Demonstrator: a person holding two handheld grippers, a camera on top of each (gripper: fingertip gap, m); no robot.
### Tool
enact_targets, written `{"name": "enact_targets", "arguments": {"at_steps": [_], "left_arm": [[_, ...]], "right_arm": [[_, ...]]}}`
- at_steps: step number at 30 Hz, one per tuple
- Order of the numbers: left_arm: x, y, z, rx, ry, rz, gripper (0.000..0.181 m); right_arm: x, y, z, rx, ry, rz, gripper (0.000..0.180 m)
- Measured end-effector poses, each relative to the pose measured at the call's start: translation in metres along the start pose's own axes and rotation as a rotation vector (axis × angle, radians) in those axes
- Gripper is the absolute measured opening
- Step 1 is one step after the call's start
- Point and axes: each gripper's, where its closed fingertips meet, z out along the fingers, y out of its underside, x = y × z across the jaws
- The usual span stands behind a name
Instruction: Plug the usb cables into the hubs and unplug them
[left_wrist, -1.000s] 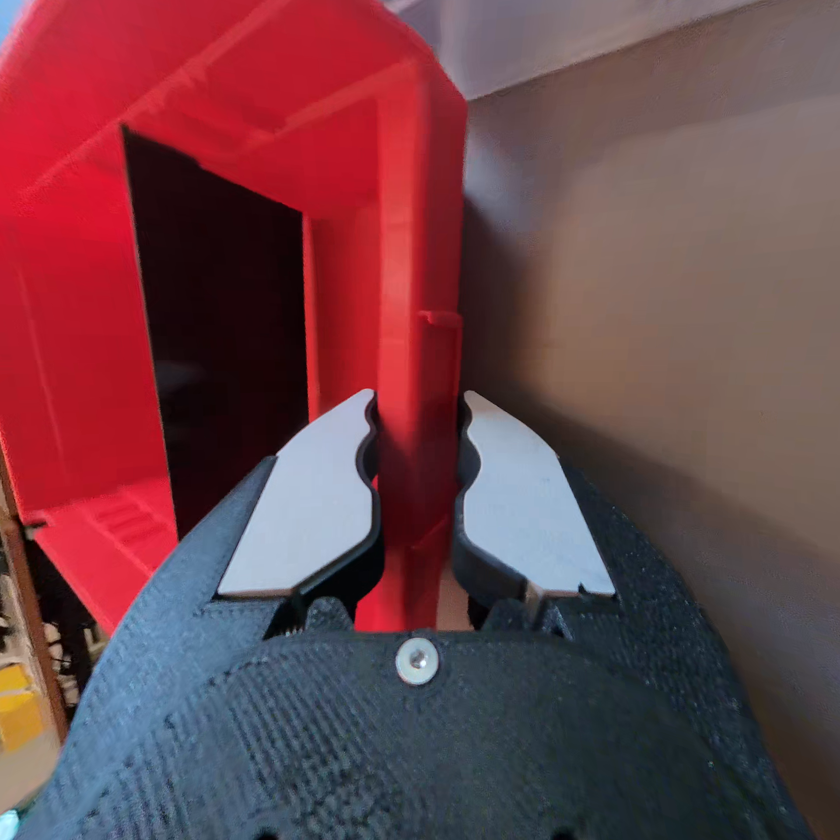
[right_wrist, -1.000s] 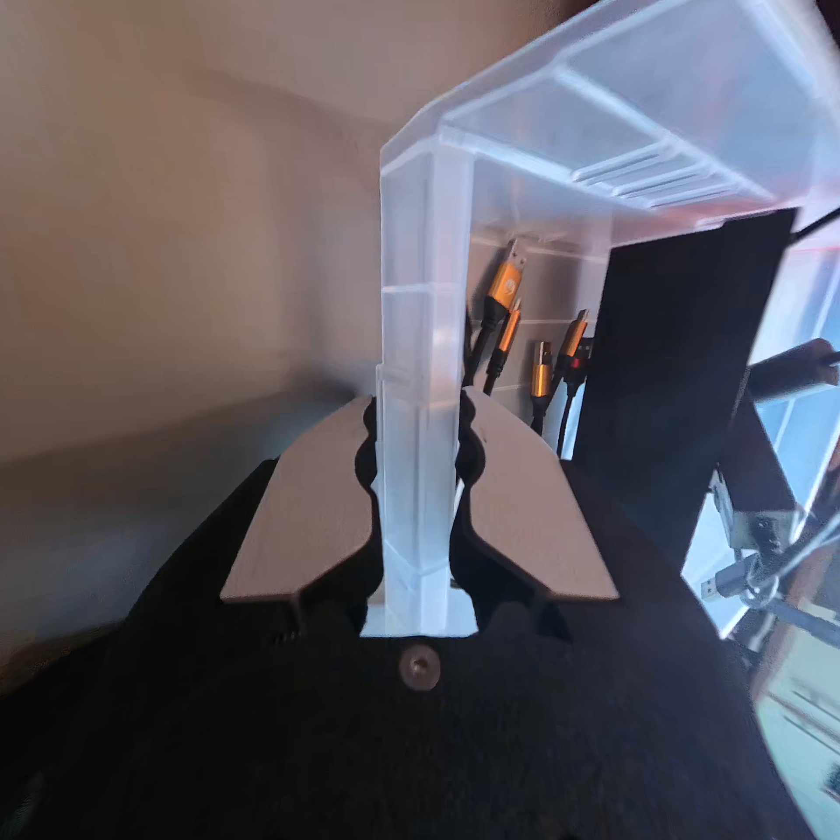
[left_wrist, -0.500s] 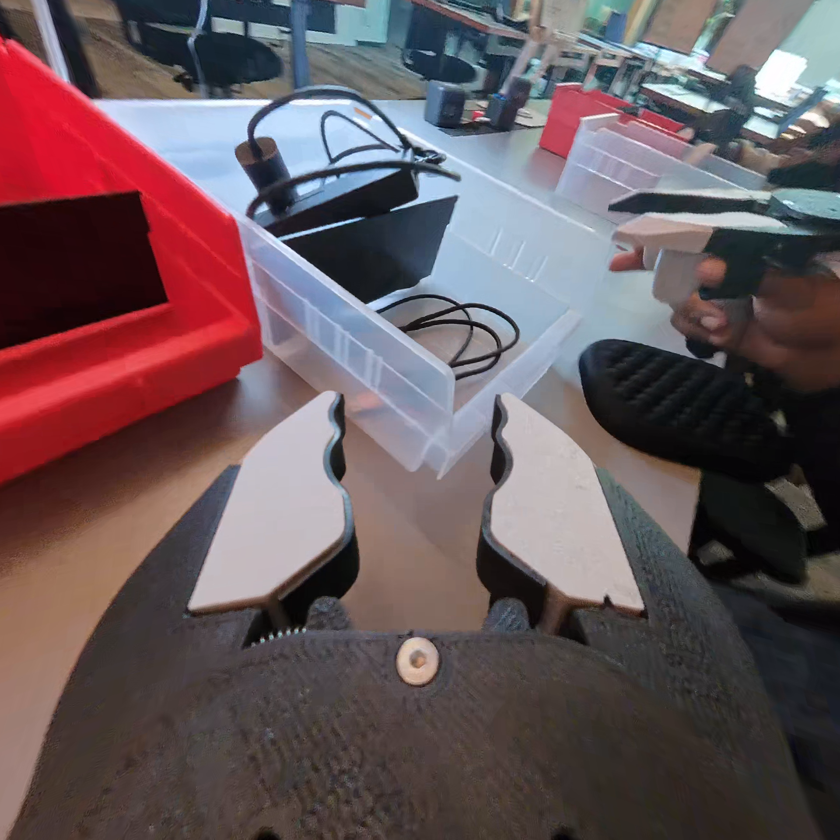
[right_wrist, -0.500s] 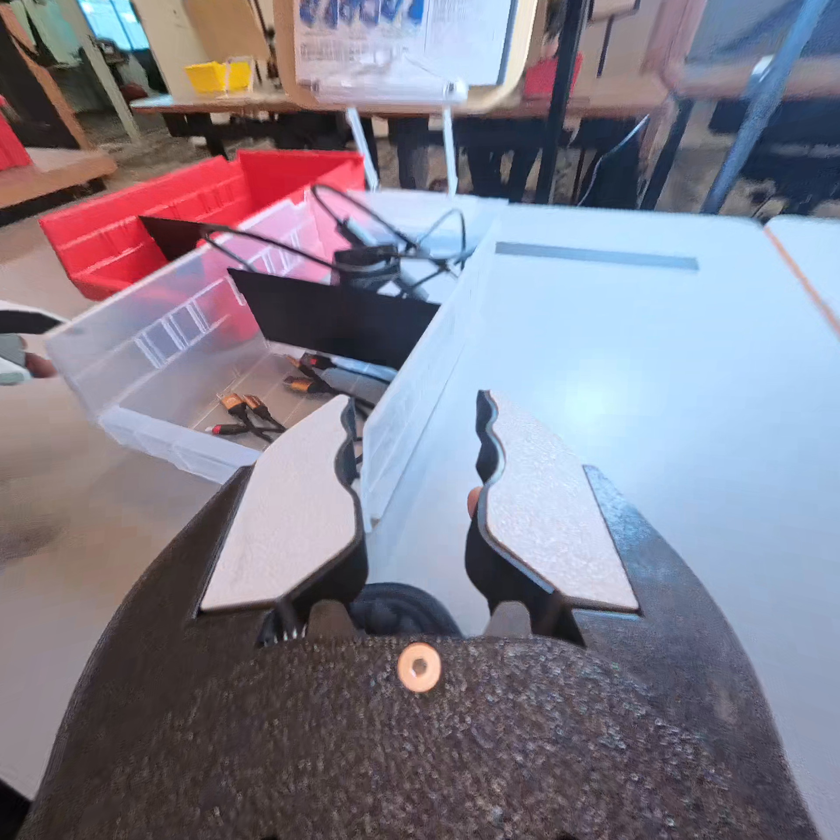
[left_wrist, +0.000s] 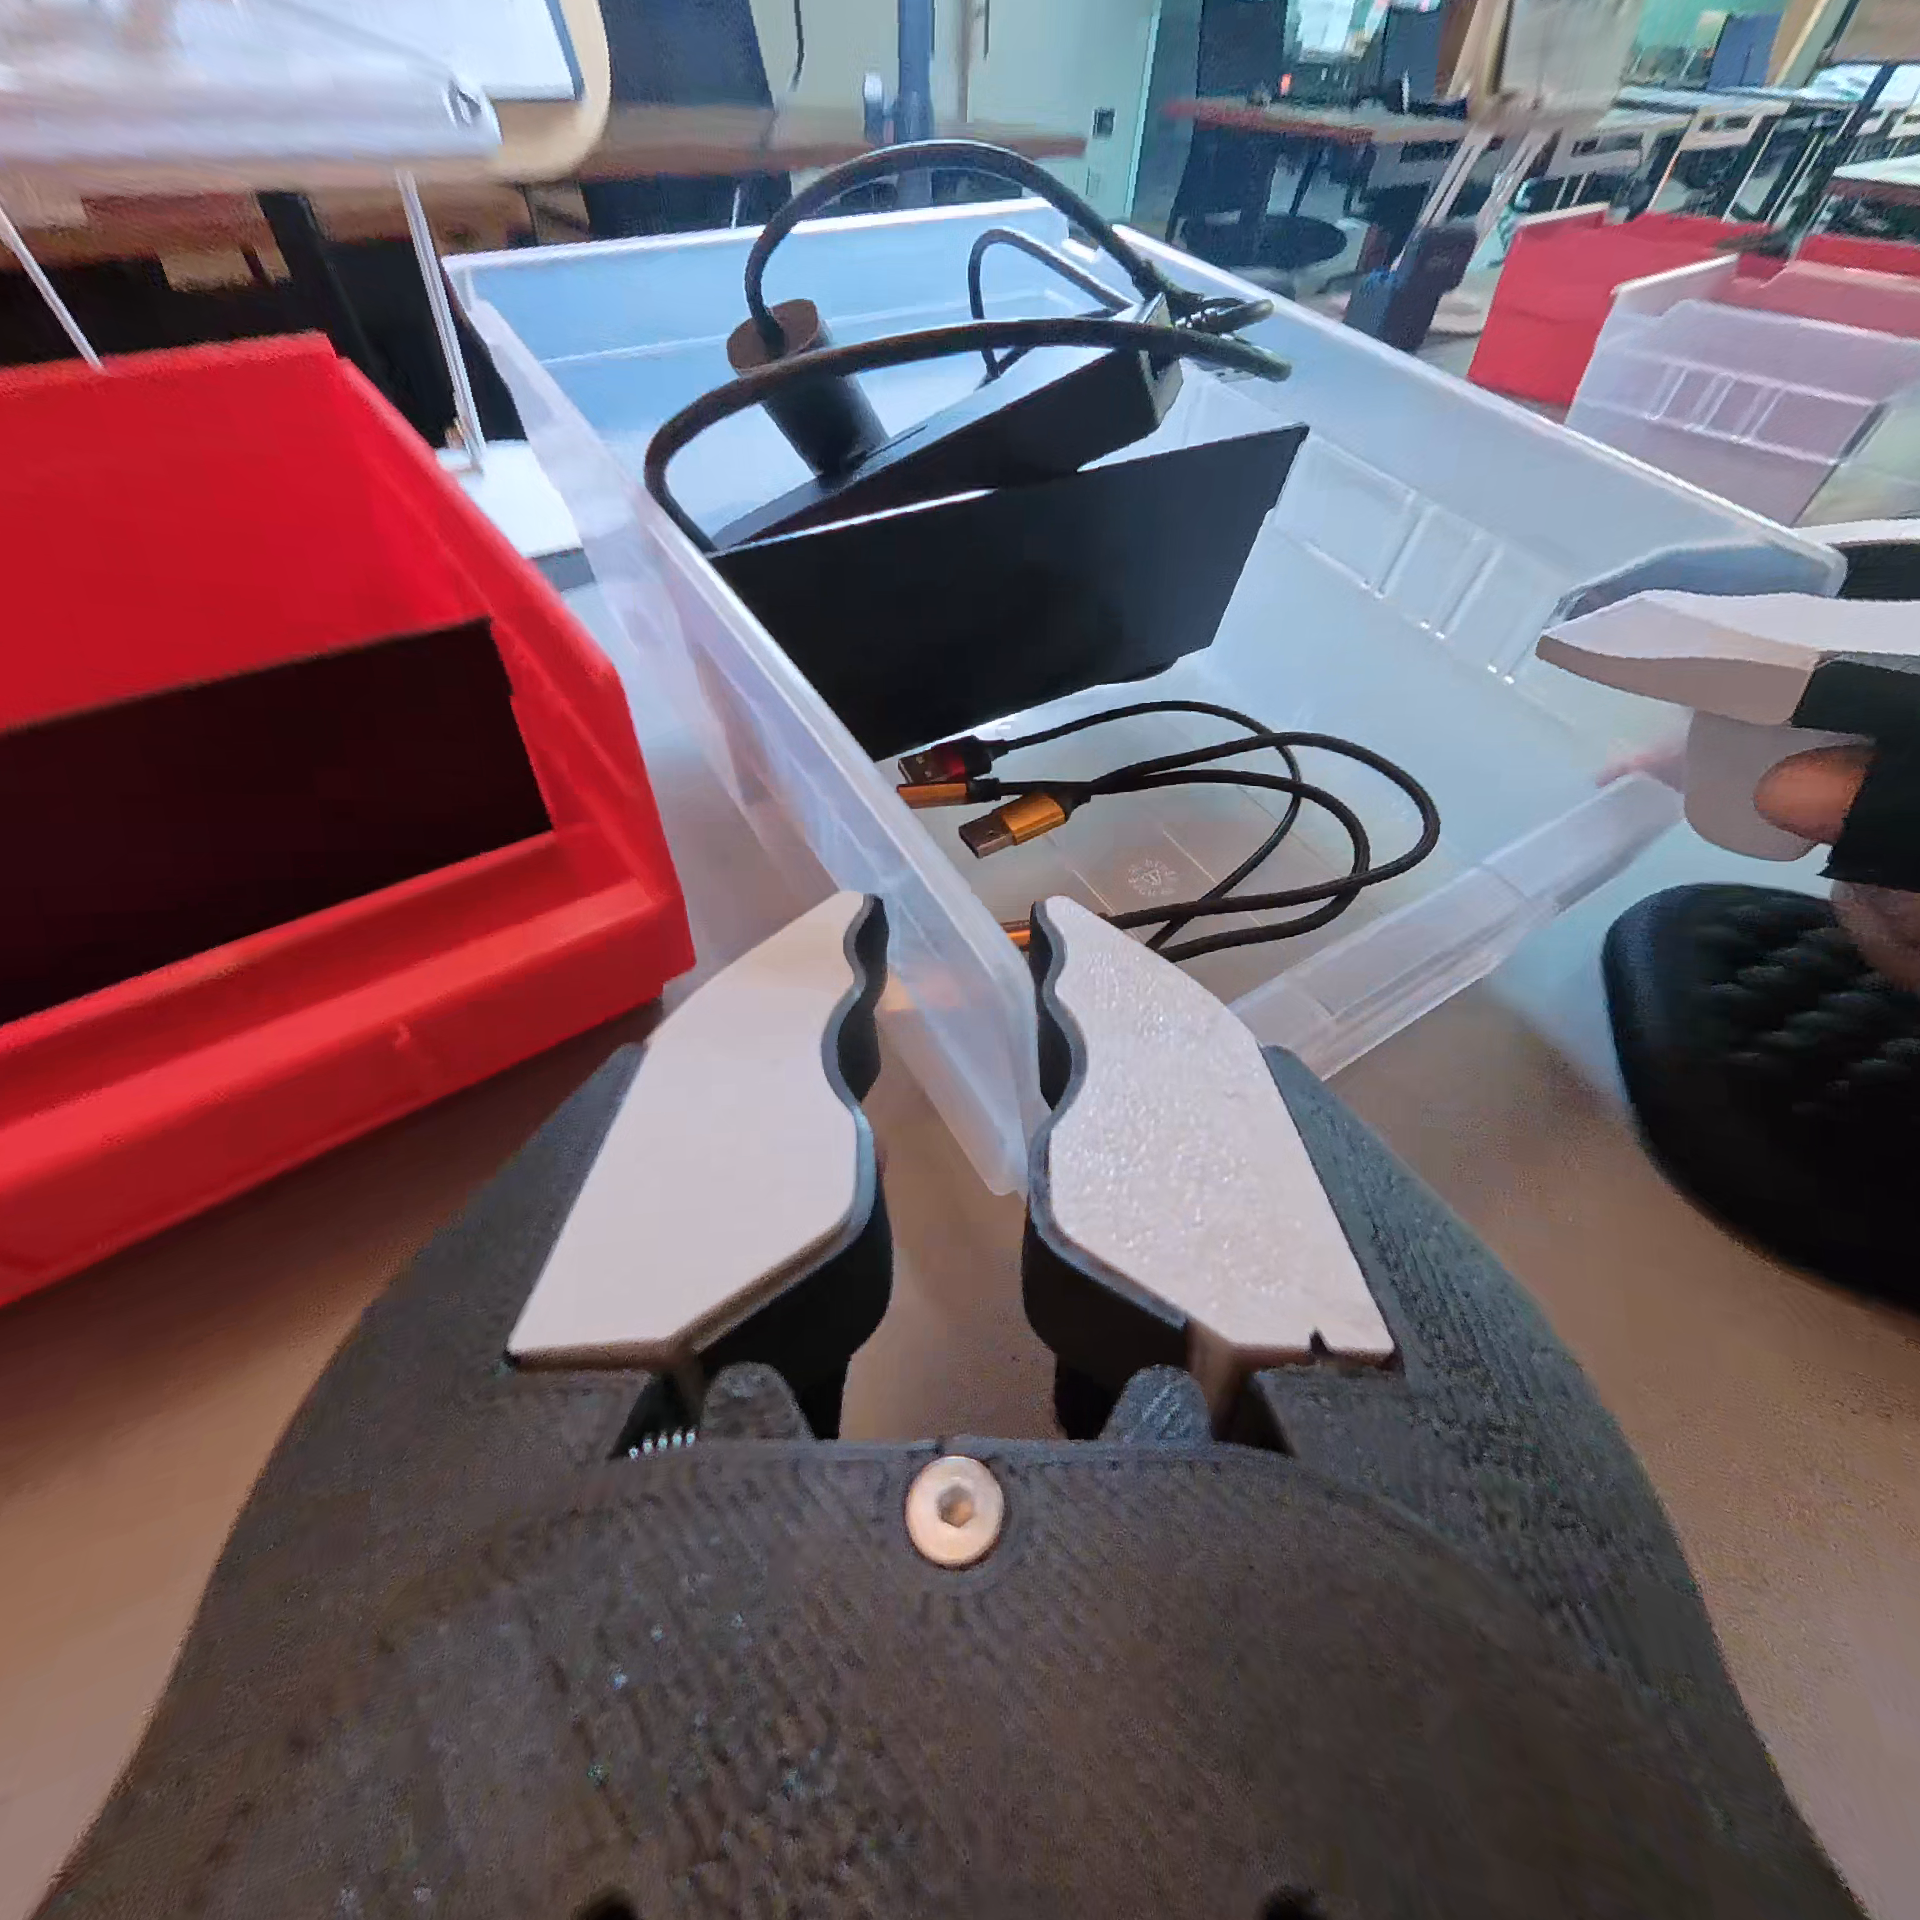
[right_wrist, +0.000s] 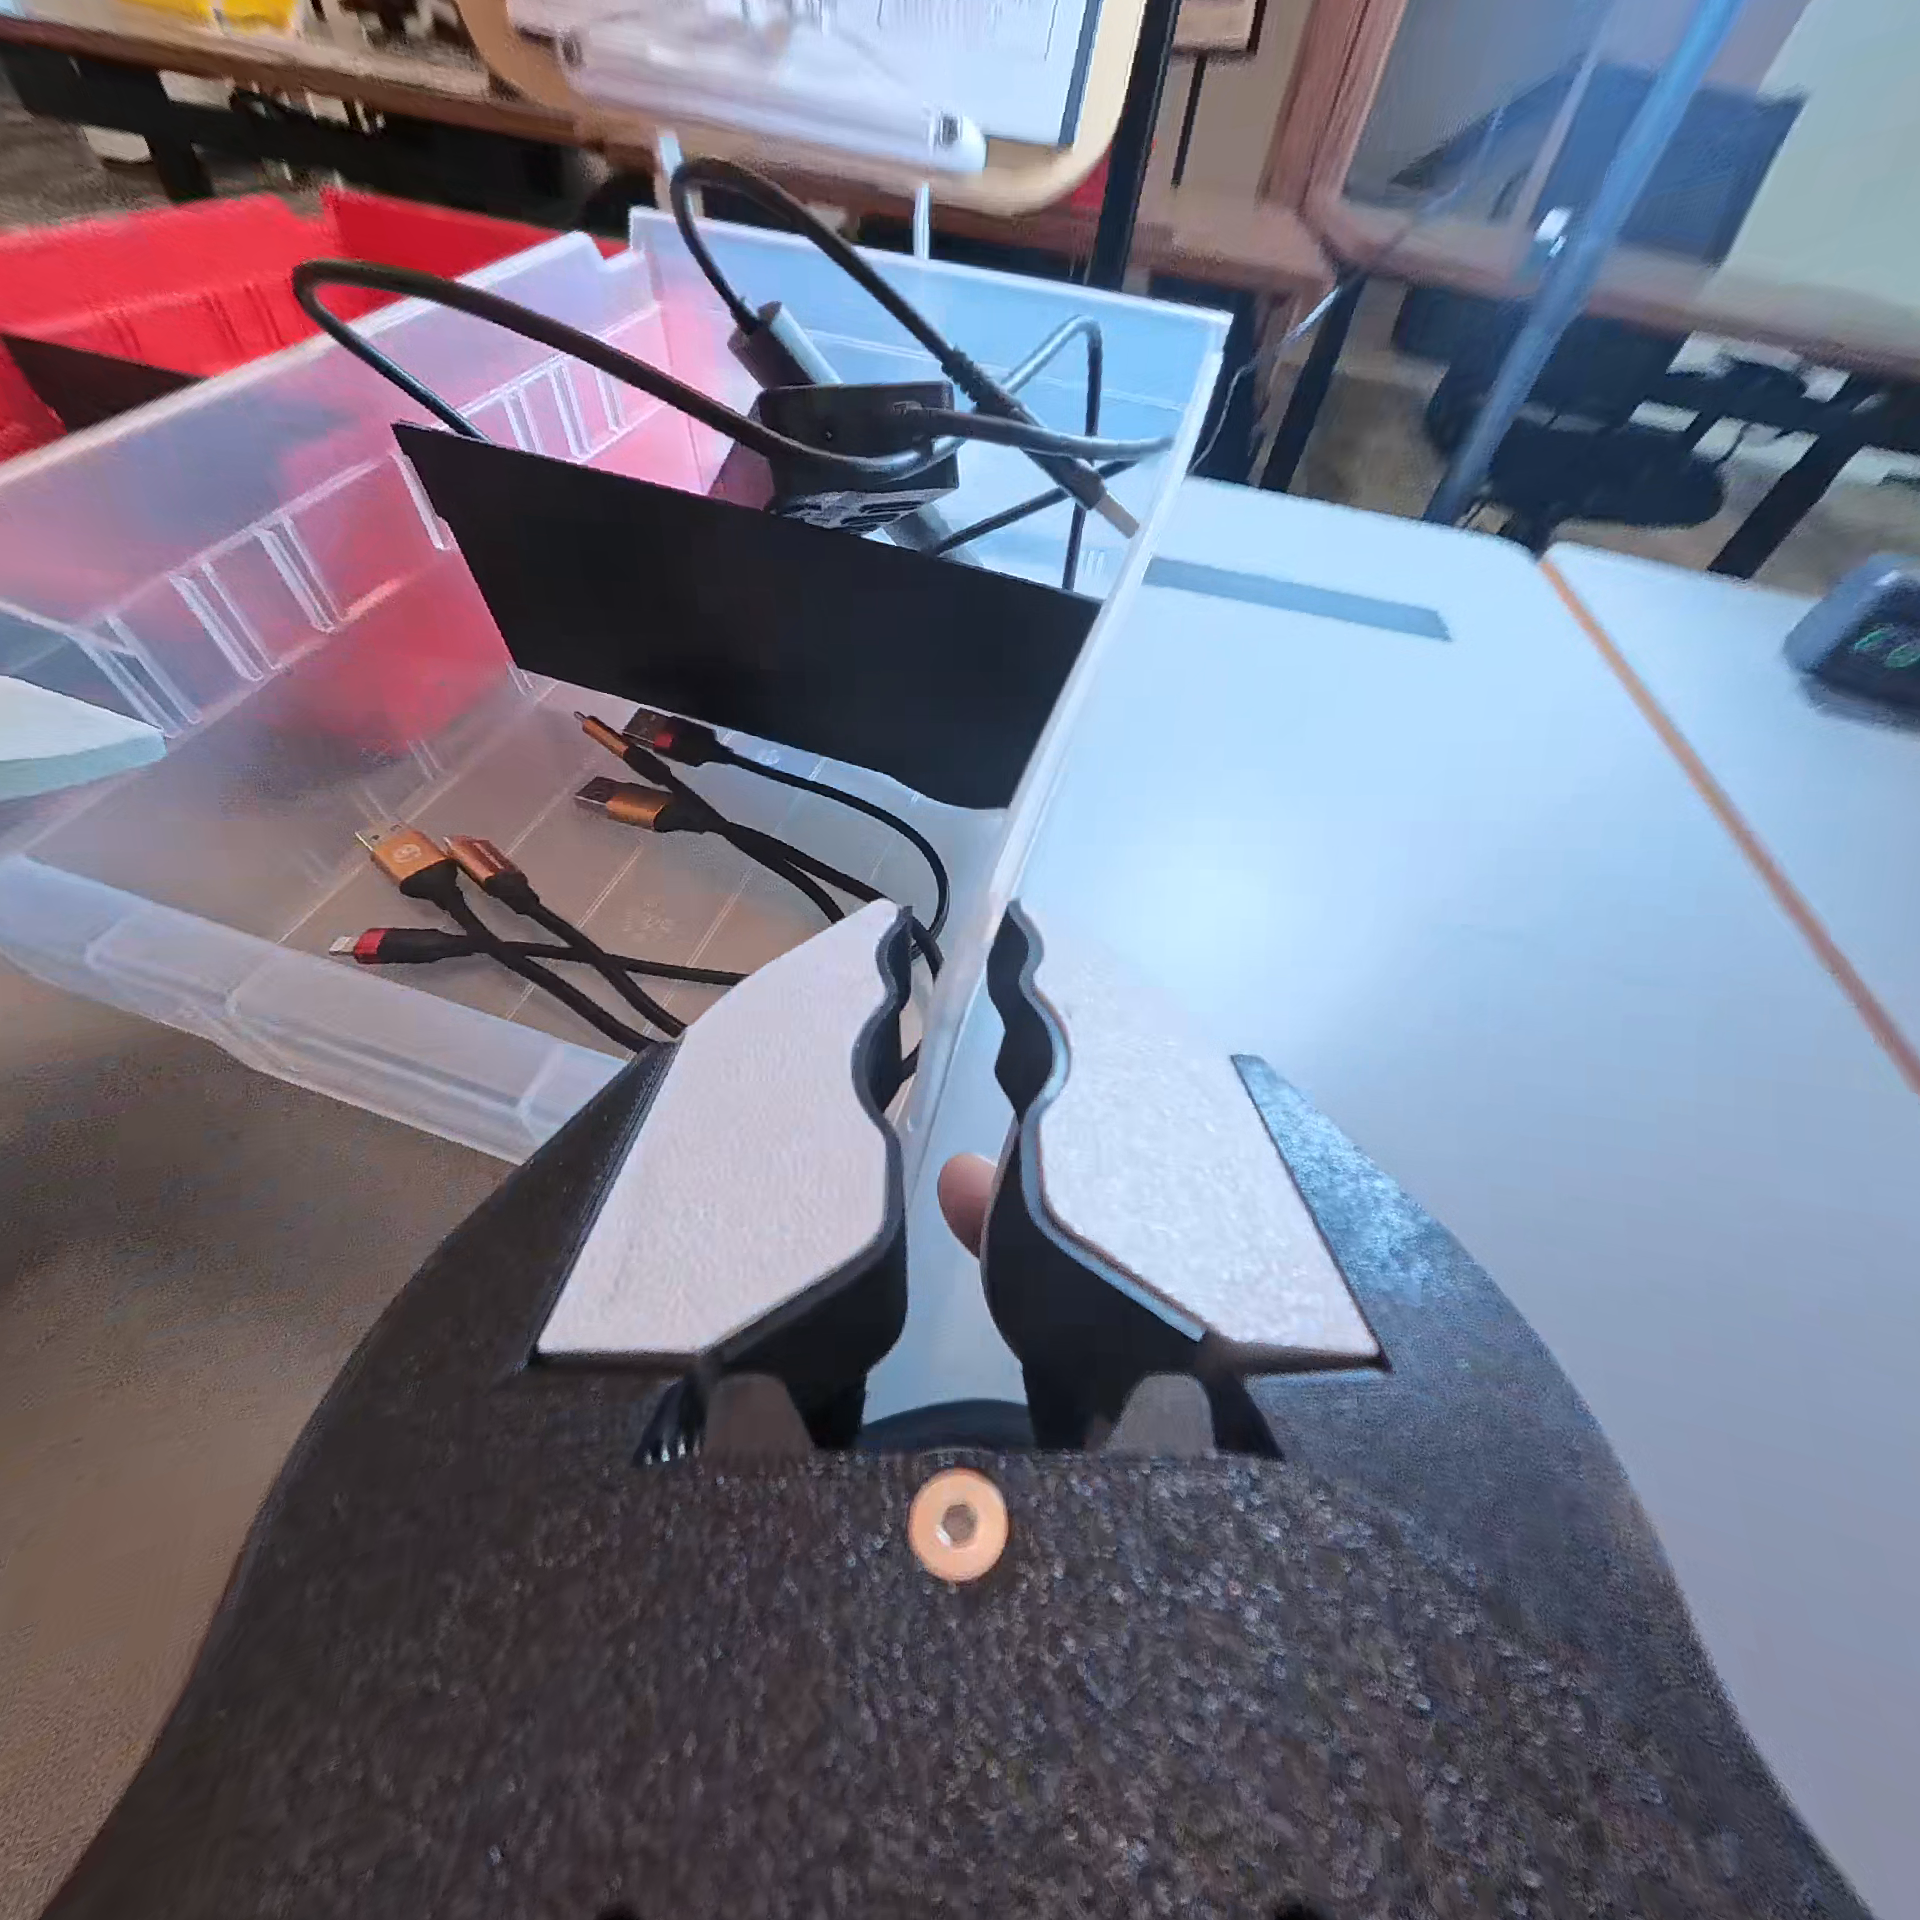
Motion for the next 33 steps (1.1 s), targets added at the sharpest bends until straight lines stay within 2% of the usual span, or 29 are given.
{"name": "enact_targets", "arguments": {"at_steps": [3,7,10,13,18,24,29,33], "left_arm": [[0.008,-0.026,-0.023,0.074,-0.010,0.049,0.025],[0.000,-0.072,-0.073,0.150,-0.078,0.107,0.024],[-0.027,-0.095,-0.120,0.176,-0.183,0.140,0.022],[-0.064,-0.099,-0.170,0.161,-0.308,0.152,0.020],[-0.138,-0.083,-0.250,0.106,-0.541,0.148,0.014],[-0.227,-0.046,-0.324,0.027,-0.790,0.083,0.006],[-0.271,0.004,-0.332,-0.061,-0.820,0.001,0.004],[-0.282,0.038,-0.303,-0.053,-0.754,-0.055,0.004]], "right_arm": [[-0.004,-0.032,-0.027,0.087,0.010,-0.044,0.014],[-0.028,-0.089,-0.055,0.206,-0.051,-0.073,0.016],[-0.069,-0.118,-0.058,0.260,-0.162,-0.078,0.017],[-0.125,-0.134,-0.047,0.288,-0.295,-0.078,0.019],[-0.236,-0.138,-0.013,0.266,-0.522,-0.074,0.023],[-0.365,-0.107,0.024,0.164,-0.729,-0.166,0.025],[-0.415,-0.064,0.051,0.047,-0.788,-0.223,0.026],[-0.404,-0.040,0.061,0.002,-0.739,-0.225,0.027]]}}
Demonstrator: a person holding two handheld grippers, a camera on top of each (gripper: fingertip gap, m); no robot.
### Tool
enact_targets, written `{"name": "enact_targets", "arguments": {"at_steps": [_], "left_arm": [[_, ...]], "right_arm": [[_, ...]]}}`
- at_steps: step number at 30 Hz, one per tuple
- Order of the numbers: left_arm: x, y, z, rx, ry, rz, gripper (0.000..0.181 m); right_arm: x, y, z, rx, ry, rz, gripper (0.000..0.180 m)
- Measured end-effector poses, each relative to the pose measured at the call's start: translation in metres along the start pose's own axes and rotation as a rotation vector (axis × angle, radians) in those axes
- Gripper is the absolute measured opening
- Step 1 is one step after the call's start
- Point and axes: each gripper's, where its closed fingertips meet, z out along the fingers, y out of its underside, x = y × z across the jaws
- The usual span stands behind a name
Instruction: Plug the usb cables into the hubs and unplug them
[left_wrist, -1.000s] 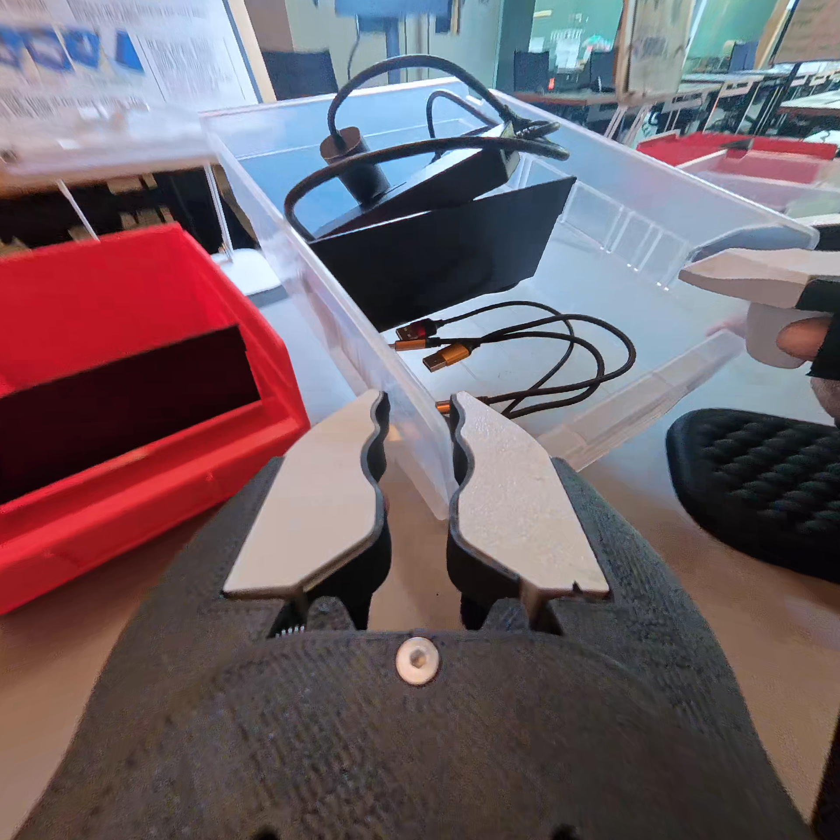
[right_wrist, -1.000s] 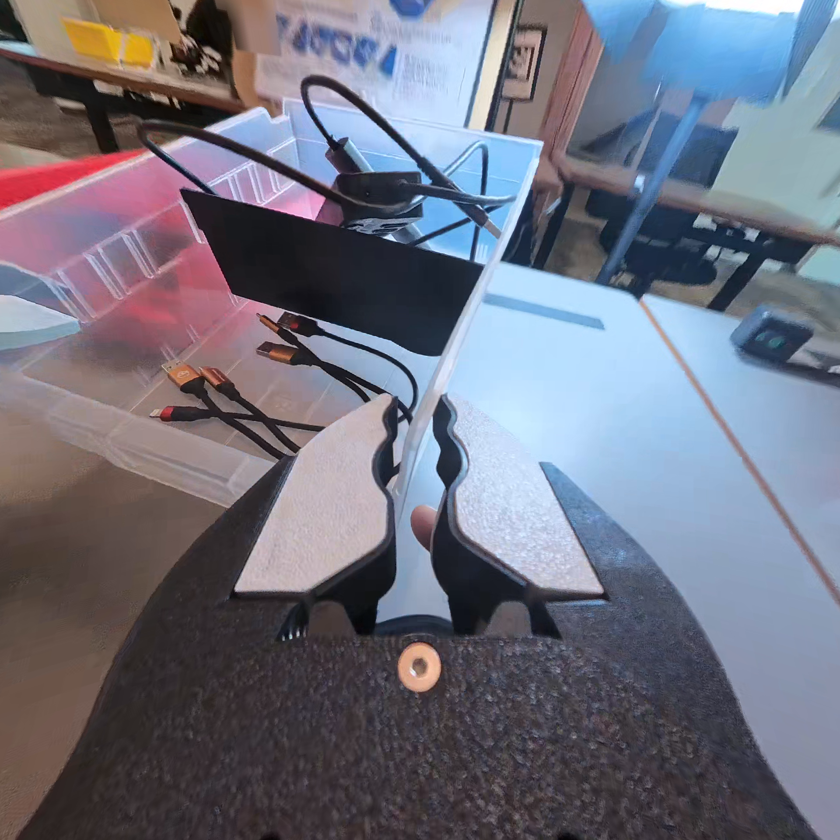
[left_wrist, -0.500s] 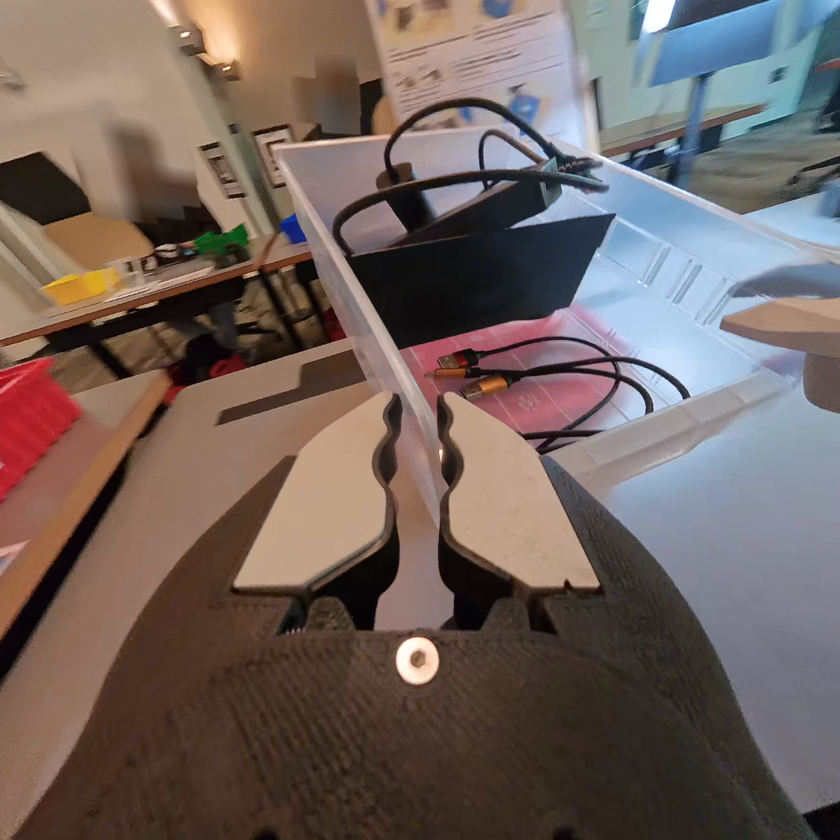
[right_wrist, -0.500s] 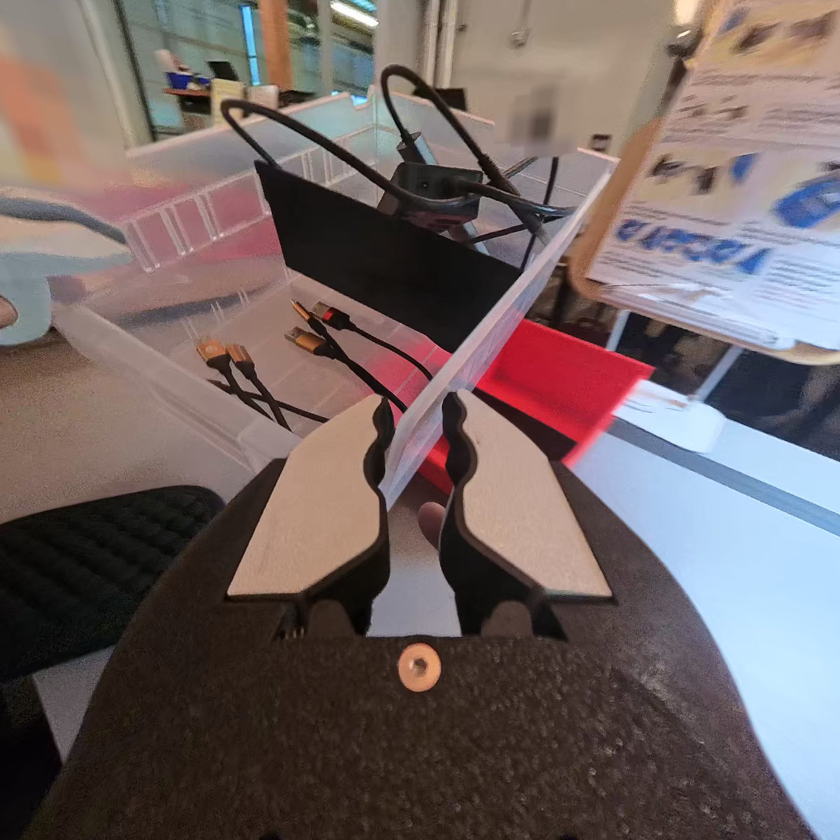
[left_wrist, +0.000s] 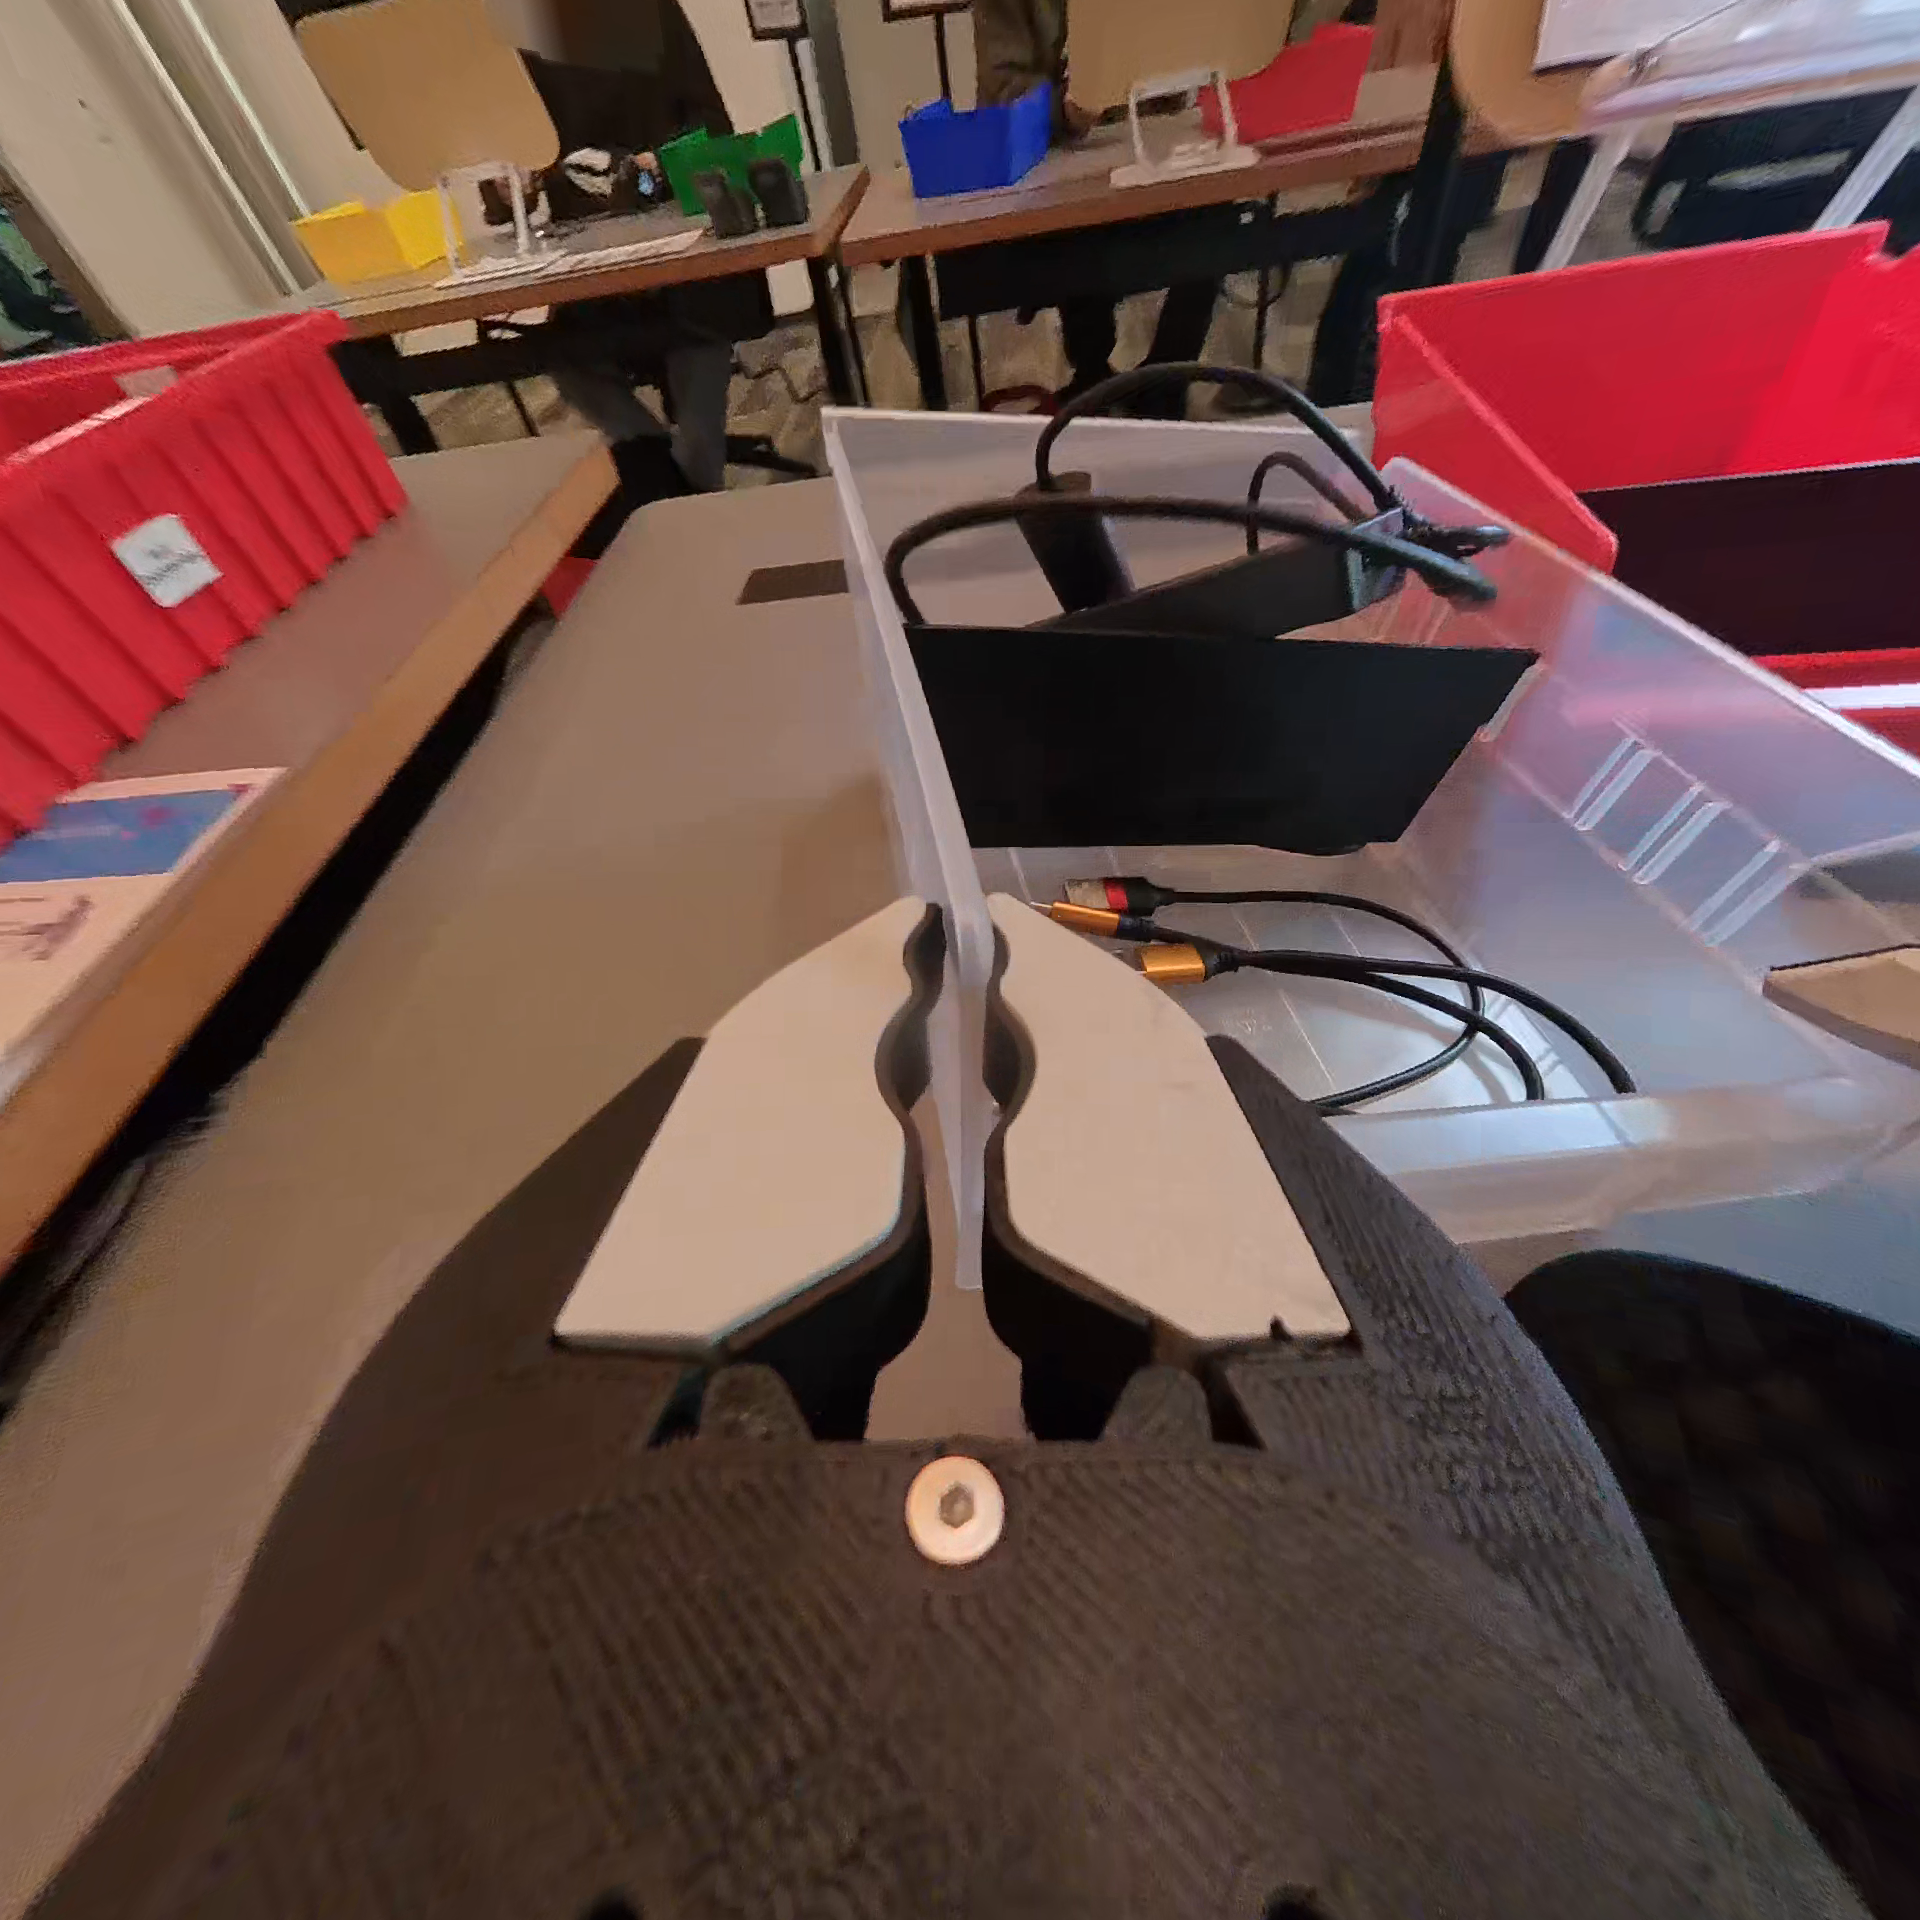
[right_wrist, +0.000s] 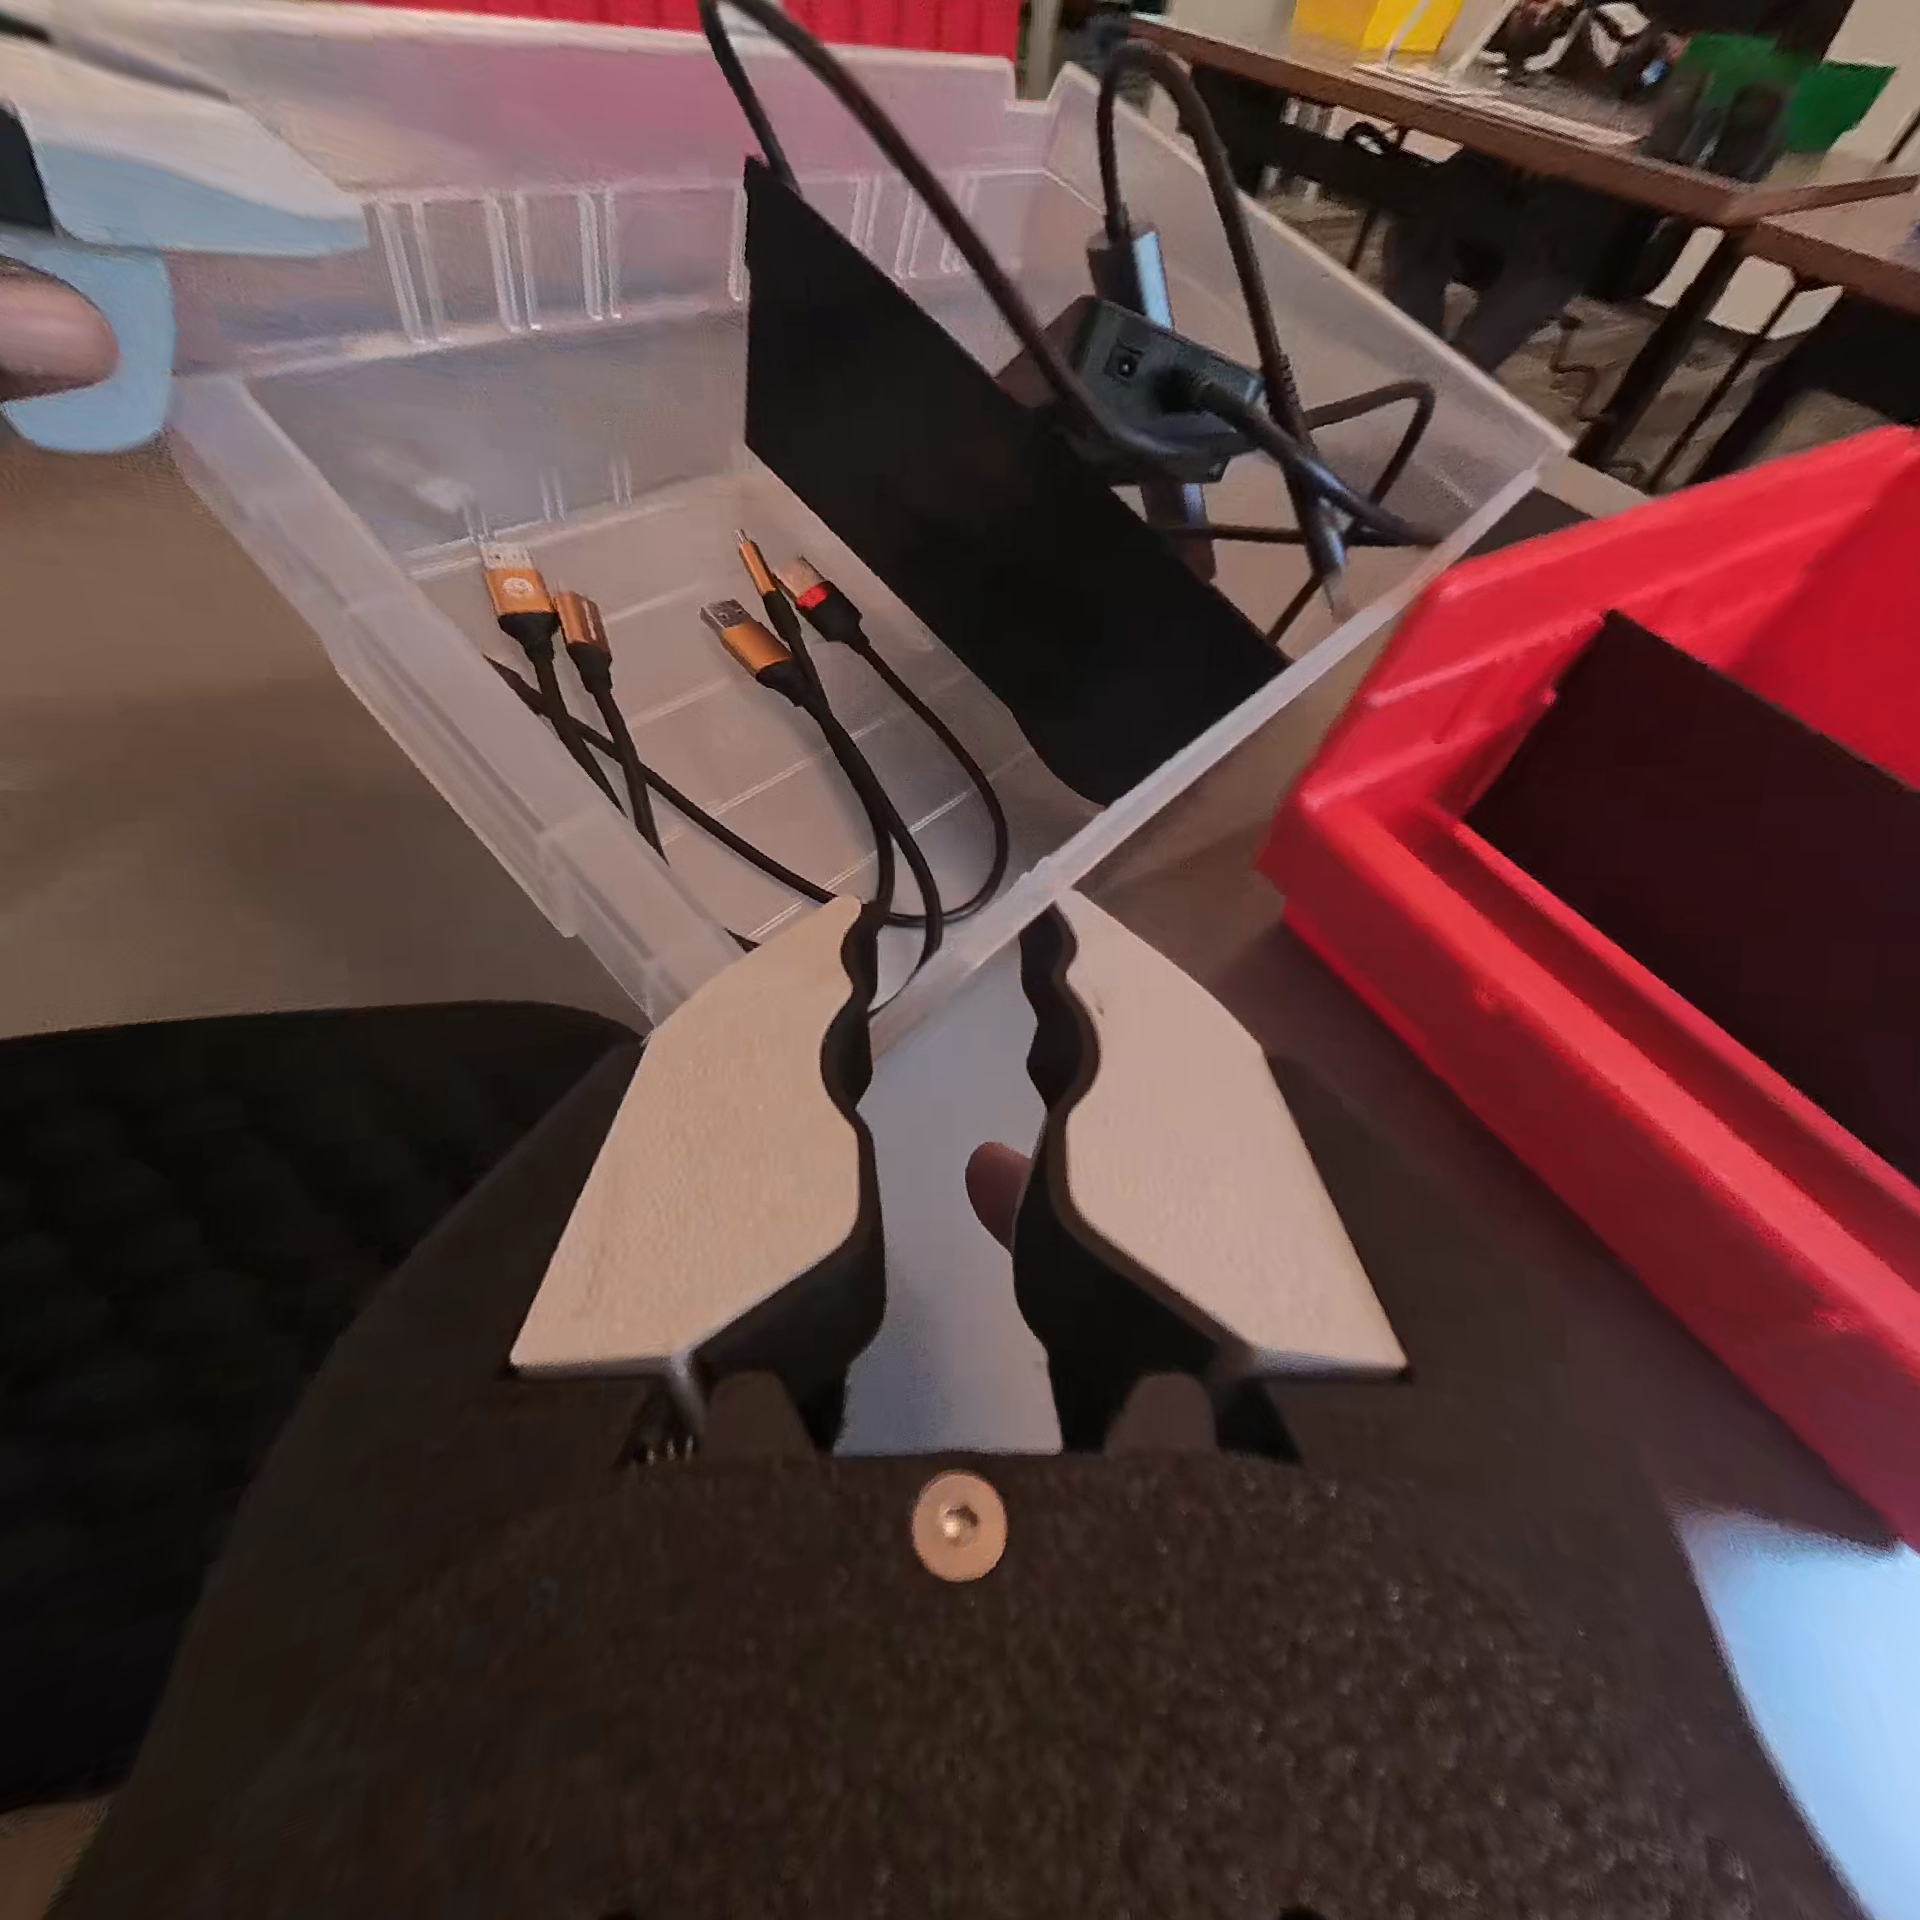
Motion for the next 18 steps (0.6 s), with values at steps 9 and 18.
{"name": "enact_targets", "arguments": {"at_steps": [9,18], "left_arm": [[0.075,0.014,0.027,-0.070,0.305,0.003,0.038],[0.165,0.005,-0.017,-0.235,0.699,0.556,0.050]], "right_arm": [[0.038,0.027,-0.067,-0.142,-0.038,-0.096,0.037],[0.166,0.070,-0.118,-0.533,-0.123,-0.690,0.075]]}}
